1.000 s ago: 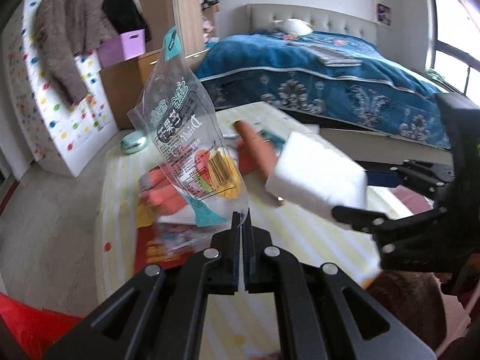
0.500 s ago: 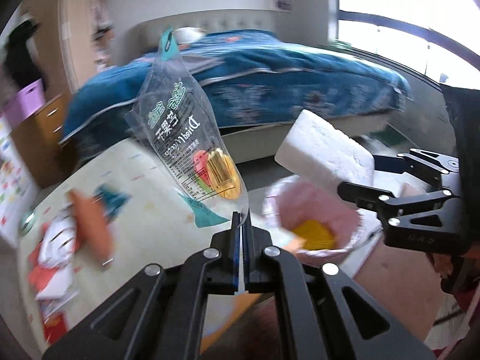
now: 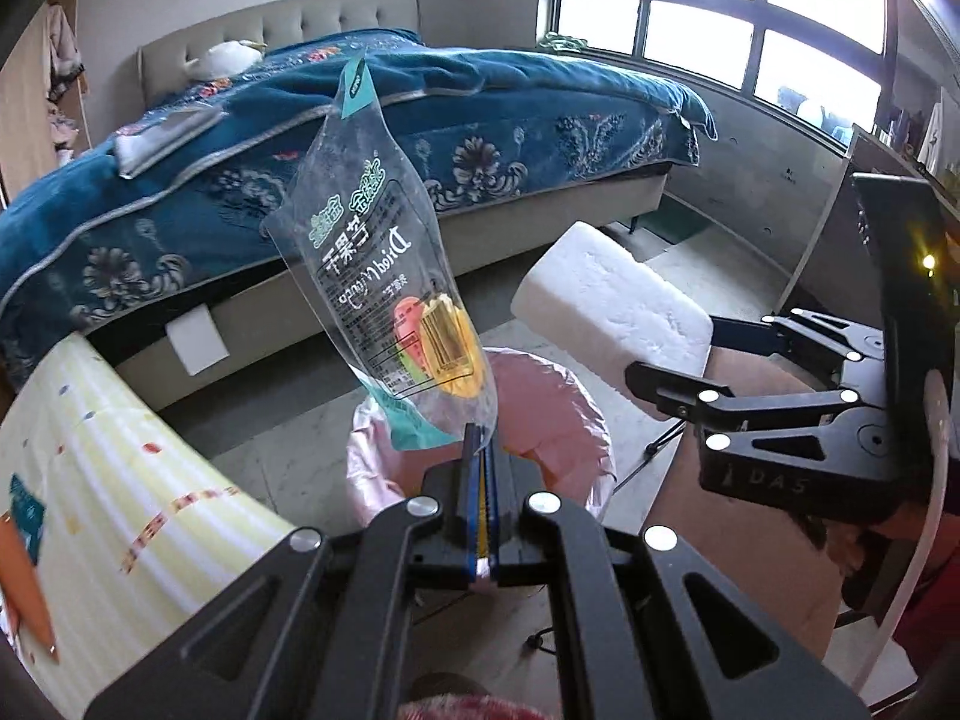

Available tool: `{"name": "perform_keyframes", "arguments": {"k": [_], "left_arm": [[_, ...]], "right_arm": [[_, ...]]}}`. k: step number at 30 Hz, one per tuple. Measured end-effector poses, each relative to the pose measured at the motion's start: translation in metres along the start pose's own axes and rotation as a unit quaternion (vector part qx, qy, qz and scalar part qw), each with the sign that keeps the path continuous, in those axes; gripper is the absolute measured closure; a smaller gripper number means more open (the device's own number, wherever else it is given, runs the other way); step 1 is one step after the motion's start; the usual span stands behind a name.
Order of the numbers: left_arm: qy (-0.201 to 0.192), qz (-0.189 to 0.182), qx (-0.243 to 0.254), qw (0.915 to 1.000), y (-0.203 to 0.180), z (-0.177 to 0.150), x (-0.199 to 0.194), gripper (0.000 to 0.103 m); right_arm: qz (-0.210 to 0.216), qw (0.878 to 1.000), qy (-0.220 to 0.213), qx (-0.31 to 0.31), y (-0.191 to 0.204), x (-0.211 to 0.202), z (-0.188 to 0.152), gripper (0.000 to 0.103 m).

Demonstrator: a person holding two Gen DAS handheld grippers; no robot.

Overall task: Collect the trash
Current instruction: 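Carry the foam block over the pink bin and open the right gripper, then lower the clear plastic bag into the bin and open the left gripper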

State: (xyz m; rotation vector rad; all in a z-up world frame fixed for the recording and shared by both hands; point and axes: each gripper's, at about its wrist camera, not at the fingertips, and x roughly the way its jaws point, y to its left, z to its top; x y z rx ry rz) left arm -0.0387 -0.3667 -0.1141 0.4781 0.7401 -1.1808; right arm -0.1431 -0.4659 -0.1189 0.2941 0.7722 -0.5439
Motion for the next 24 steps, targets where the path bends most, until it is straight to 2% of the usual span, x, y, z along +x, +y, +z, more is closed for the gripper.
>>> {"name": "perform_keyframes", "arguments": {"k": [5, 7, 8, 9, 16, 24], "left_arm": [[0.009, -0.012, -0.014, 0.9998, 0.01, 0.011, 0.023, 0.101], [0.015, -0.013, -0.021, 0.9996, 0.013, 0.015, 0.03, 0.085], [0.016, -0.008, -0.028, 0.9994, 0.017, 0.015, 0.034, 0.062], [0.013, -0.006, -0.035, 0.9993, 0.02, 0.014, 0.034, 0.052], [0.012, 0.011, -0.058, 0.9982, 0.04, 0.003, 0.022, 0.05], [-0.019, 0.061, -0.102, 0.9927, 0.066, -0.017, -0.034, 0.049]], "right_arm": [[0.004, 1.0, 0.01, 0.008, -0.012, 0.026, 0.006, 0.031], [0.005, 1.0, 0.016, 0.009, -0.011, 0.035, 0.007, 0.027], [0.002, 1.0, 0.024, 0.008, -0.011, 0.044, 0.006, 0.023], [-0.001, 1.0, 0.028, 0.008, -0.011, 0.047, 0.006, 0.022], [-0.007, 0.999, 0.046, 0.017, -0.011, 0.05, -0.001, 0.021], [0.015, 1.0, 0.018, 0.012, 0.005, 0.019, -0.001, 0.021]]}}
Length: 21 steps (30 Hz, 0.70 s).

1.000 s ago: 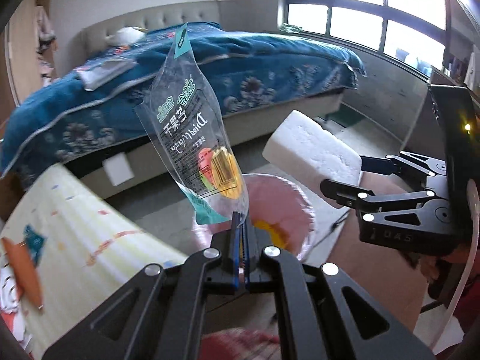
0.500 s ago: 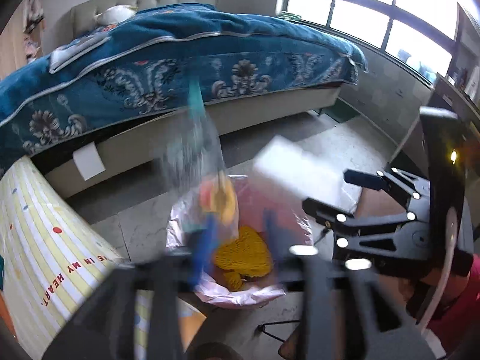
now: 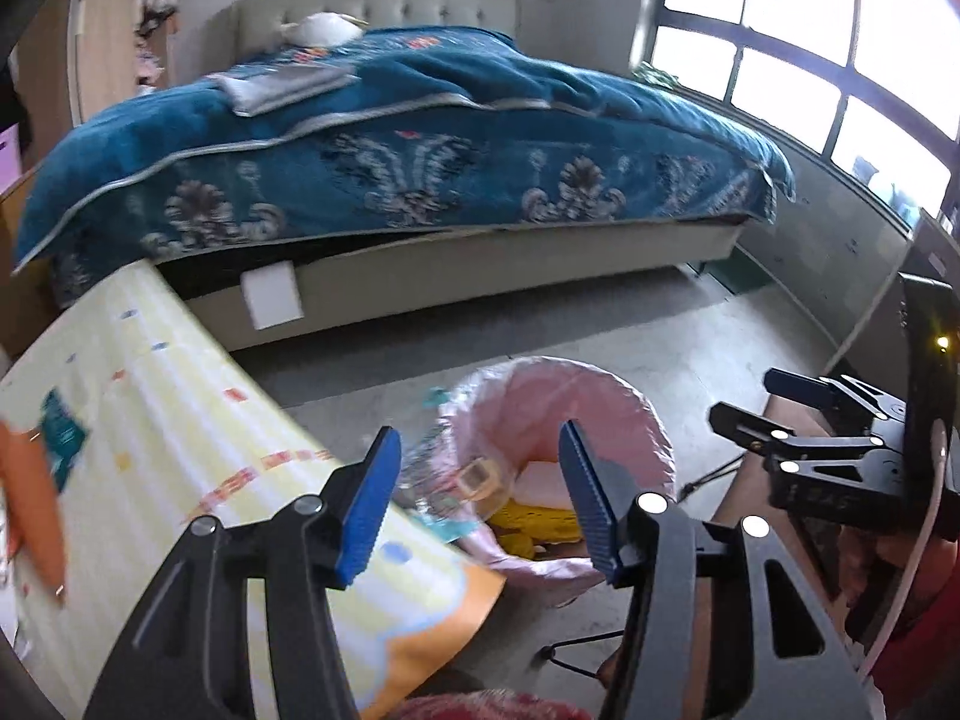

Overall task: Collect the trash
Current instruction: 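Lower the clear plastic bag into the bin and open the left gripper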

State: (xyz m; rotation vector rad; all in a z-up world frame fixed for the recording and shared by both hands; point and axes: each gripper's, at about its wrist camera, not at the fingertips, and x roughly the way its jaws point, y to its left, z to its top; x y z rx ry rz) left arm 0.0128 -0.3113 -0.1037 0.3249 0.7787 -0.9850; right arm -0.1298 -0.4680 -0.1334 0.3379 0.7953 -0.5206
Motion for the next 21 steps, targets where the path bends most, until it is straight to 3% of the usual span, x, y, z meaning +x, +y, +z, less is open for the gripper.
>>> {"name": "perform_keyframes", "arguments": {"k": [10, 15, 21], "left_arm": [[-0.038, 0.062, -0.042, 0.9965, 0.033, -0.021, -0.066, 0.044], [-0.042, 0.093, -0.04, 0.994, 0.04, -0.032, -0.069, 0.043], [-0.042, 0.124, -0.06, 0.9896, 0.057, -0.03, -0.049, 0.042]], "right_arm": [[0.031, 0.999, -0.017, -0.031, 0.042, -0.033, -0.001, 0.023], [0.045, 0.998, -0.007, -0.045, 0.061, -0.014, -0.01, 0.048], [0.055, 0.997, -0.005, -0.056, 0.072, 0.033, -0.022, 0.054]]}}
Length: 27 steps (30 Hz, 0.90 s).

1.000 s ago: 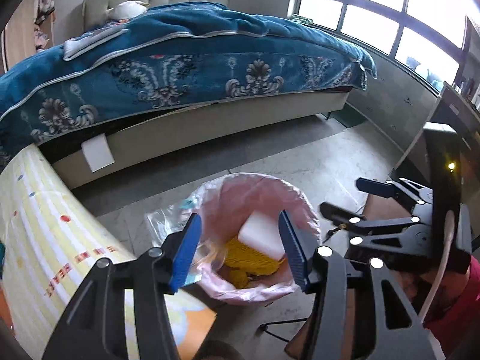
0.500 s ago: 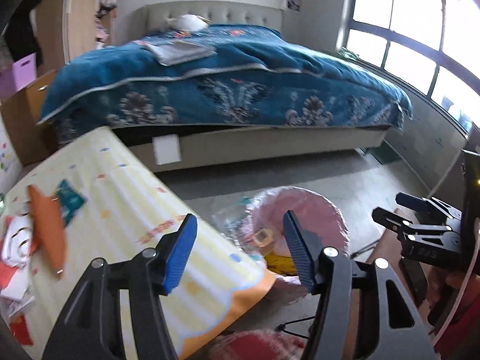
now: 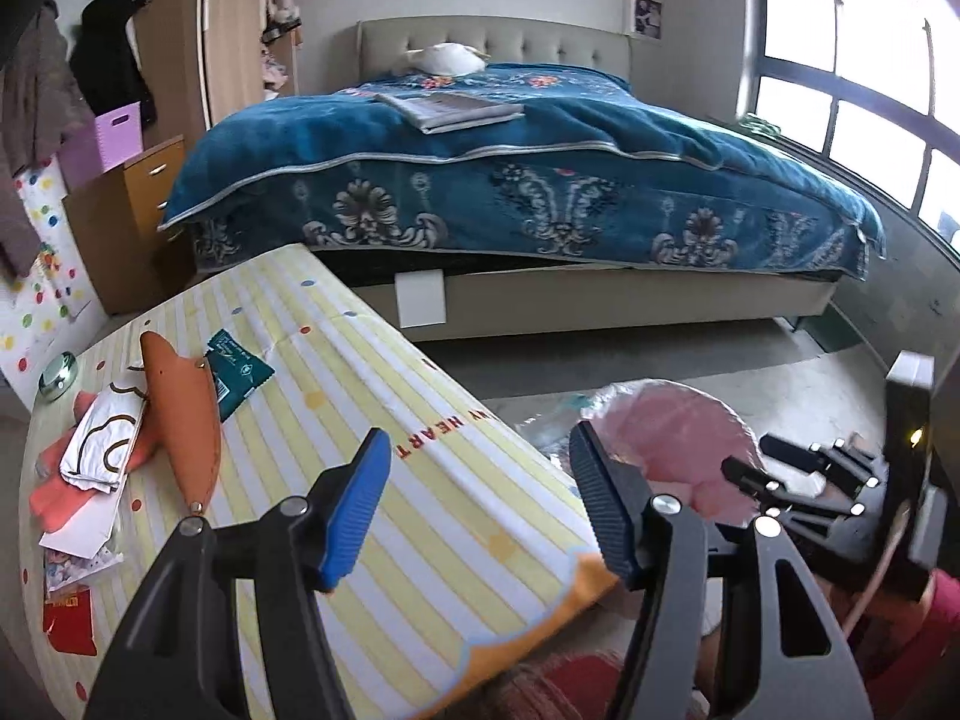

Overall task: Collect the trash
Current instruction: 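Lower the clear plastic bag into the bin and open the left gripper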

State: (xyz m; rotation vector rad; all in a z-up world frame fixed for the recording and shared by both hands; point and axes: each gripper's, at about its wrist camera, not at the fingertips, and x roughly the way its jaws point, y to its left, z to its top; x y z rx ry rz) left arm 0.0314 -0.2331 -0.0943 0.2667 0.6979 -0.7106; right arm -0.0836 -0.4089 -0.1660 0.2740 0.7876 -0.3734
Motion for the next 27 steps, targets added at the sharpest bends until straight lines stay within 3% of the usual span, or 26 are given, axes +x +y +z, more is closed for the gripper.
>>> {"name": "perform_keyframes", "arguments": {"k": [9, 14, 19, 21, 24, 27], "left_arm": [[0.017, 0.029, -0.016, 0.9993, 0.009, 0.014, 0.044, 0.042], [0.031, 0.037, -0.019, 0.9987, 0.011, 0.022, 0.066, 0.042], [0.043, 0.042, -0.016, 0.9981, 0.009, 0.028, 0.082, 0.042], [0.045, 0.043, -0.014, 0.9979, 0.009, 0.029, 0.086, 0.042], [0.048, 0.047, -0.013, 0.9977, 0.008, 0.031, 0.089, 0.042], [0.049, 0.048, -0.011, 0.9976, 0.005, 0.034, 0.091, 0.042]], "right_arm": [[0.028, 0.999, 0.044, 0.015, -0.003, 0.085, -0.008, 0.062], [0.025, 0.998, 0.062, 0.016, -0.003, 0.113, -0.01, 0.065], [0.03, 0.995, 0.084, 0.034, -0.009, 0.134, -0.011, 0.076], [0.037, 0.995, 0.087, 0.037, -0.011, 0.14, -0.011, 0.09], [0.046, 0.994, 0.088, 0.039, -0.013, 0.141, -0.01, 0.101], [0.039, 0.996, 0.074, 0.043, -0.017, 0.134, -0.01, 0.102]]}}
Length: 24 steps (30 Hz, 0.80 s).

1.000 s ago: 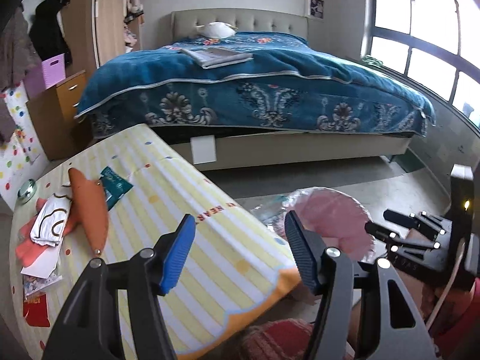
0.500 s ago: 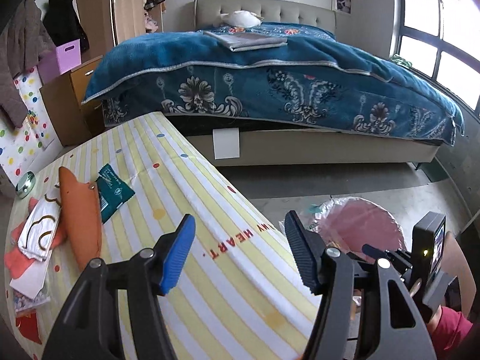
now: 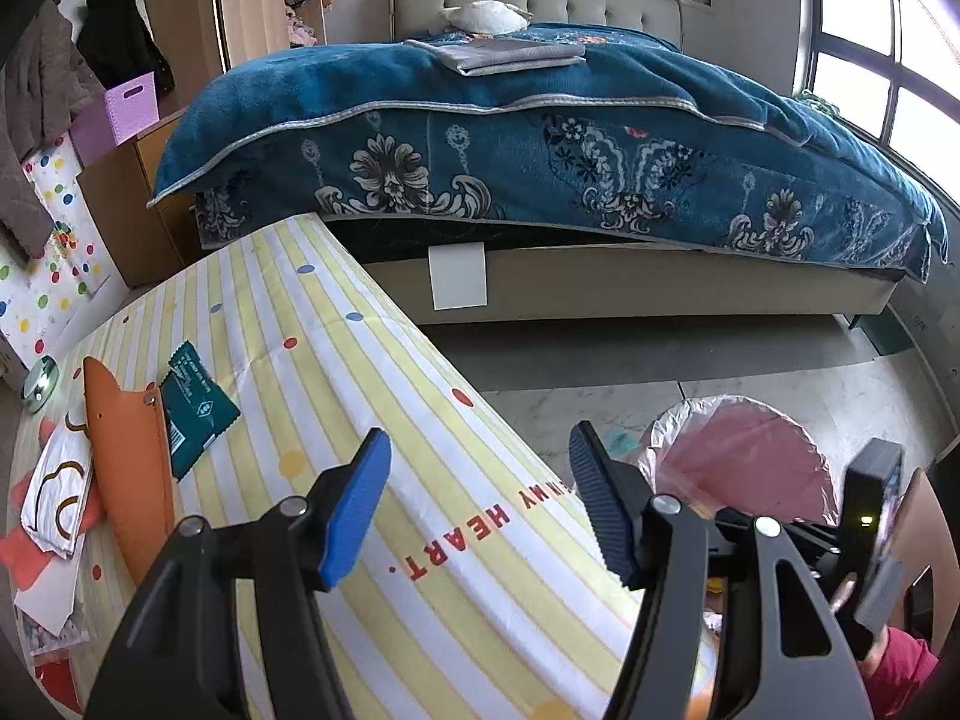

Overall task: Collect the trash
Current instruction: 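Lower the clear plastic bag into the bin and open the left gripper, then move both tools back toward the table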

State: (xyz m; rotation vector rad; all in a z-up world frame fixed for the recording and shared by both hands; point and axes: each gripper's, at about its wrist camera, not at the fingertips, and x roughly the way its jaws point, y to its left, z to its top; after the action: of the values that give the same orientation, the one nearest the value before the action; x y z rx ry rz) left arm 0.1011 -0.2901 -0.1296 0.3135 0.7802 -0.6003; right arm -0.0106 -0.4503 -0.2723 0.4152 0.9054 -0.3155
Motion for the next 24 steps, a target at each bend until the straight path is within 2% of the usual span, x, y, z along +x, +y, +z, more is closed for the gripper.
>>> {"name": "perform_keyframes", "arguments": {"k": [4, 11, 14, 15, 17, 24], "left_arm": [[-0.002, -0.004, 0.004, 1.0, -0.006, 0.002, -0.003, 0.042], [-0.006, -0.01, 0.009, 0.9999, -0.017, 0.002, -0.009, 0.042], [-0.008, -0.012, 0.009, 0.9999, -0.02, 0.003, -0.013, 0.042], [-0.009, -0.012, 0.01, 0.9998, -0.021, 0.002, -0.015, 0.041], [-0.012, -0.012, 0.011, 0.9998, -0.021, 0.003, -0.019, 0.039], [-0.028, -0.006, 0.009, 0.9996, -0.018, 0.001, -0.042, 0.035]], "right_arm": [[-0.038, 0.999, -0.022, 0.005, -0.016, -0.023, -0.006, 0.102], [-0.102, 0.994, -0.032, 0.028, -0.049, -0.052, -0.015, 0.102], [-0.123, 0.991, -0.03, 0.05, -0.061, -0.06, -0.019, 0.092], [-0.122, 0.991, -0.029, 0.054, -0.064, -0.061, -0.02, 0.076], [-0.123, 0.99, -0.036, 0.056, -0.066, -0.068, -0.022, 0.056], [-0.094, 0.992, -0.074, 0.034, -0.052, -0.104, -0.023, 0.056]]}}
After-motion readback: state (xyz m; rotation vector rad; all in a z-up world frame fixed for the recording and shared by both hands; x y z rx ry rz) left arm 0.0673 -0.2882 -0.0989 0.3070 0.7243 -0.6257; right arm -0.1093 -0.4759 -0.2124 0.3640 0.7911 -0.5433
